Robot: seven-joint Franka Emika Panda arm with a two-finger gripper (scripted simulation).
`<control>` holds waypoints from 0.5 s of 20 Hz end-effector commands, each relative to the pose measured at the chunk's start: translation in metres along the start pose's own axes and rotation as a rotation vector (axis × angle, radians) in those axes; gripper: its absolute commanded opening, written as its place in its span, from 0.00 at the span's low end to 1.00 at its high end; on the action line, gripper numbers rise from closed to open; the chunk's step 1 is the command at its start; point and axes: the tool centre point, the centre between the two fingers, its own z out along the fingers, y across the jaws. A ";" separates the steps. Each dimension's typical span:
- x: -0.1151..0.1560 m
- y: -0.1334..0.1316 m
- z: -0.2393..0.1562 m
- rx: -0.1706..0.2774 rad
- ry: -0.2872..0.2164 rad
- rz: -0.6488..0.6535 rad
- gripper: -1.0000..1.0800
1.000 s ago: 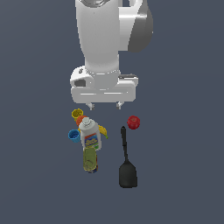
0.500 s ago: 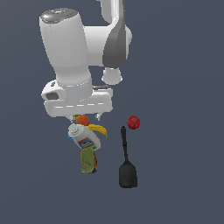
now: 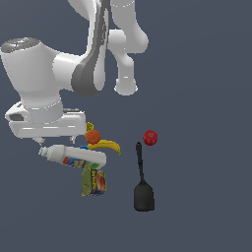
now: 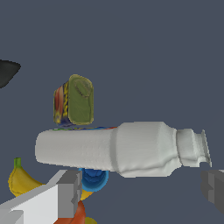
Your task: Pick up a designated object from a clutter of objects.
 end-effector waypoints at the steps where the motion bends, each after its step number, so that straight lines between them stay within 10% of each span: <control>1: -0.056 -0.067 0.102 0.123 -0.179 -0.077 0.96; 10: -0.069 -0.053 0.123 0.123 -0.183 -0.099 0.96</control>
